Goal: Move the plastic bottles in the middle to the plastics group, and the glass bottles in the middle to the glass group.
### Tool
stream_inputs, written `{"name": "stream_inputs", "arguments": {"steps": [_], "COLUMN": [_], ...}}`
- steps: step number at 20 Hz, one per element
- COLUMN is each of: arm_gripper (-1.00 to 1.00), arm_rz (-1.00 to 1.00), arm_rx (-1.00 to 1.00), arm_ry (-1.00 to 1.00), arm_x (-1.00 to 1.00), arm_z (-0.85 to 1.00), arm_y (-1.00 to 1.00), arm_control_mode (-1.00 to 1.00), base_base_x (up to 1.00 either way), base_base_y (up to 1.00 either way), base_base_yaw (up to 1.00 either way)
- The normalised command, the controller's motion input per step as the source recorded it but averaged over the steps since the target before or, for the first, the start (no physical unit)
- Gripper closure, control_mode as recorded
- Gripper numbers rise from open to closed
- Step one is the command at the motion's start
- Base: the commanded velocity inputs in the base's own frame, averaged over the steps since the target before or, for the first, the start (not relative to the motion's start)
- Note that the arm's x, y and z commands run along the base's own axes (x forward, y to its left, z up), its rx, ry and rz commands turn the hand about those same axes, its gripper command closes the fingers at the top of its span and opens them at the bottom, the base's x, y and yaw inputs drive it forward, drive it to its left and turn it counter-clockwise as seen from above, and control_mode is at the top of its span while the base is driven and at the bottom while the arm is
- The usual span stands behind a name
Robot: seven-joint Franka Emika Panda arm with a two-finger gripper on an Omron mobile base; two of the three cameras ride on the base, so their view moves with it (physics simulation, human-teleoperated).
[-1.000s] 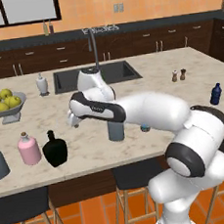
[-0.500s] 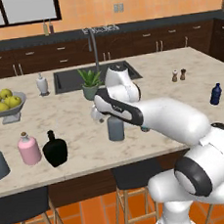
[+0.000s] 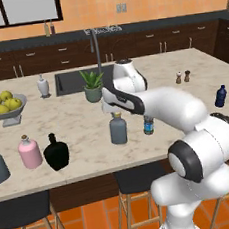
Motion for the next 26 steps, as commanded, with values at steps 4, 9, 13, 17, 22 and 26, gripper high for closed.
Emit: {"name": "stream_inputs", "arguments": {"steps": [4, 9, 13, 17, 22, 26], "arm_gripper": [-1.0, -1.0, -1.0, -1.0, -1.0, -1.0], "arm_rz": [0.0, 0.0, 0.0, 0.01, 0.01, 0.0], "arm_rx": [0.0, 0.0, -0.01, -0.01, -0.02, 0.0], "arm_ry": [0.0, 0.1, 0.13, 0.12, 0.11, 0.0], "arm_x": [0.64, 0.44, 0.31, 0.2, 0.08, -0.35], "arm_z": [-0.06, -0.13, -0.28, -0.19, -0.16, -0.03], "arm_y": [0.05, 0.01, 0.05, 0.0, 0.0, 0.01], "arm_control_mode": [-1.0, -1.0, -1.0, -1.0, -1.0, -1.0], "base_base_x": [0.0, 0.0, 0.0, 0.0, 0.0, 0.0], "base_base_y": [0.0, 0.0, 0.0, 0.0, 0.0, 0.0], "base_base_yaw": [0.0, 0.0, 0.0, 0.0, 0.0, 0.0]}}
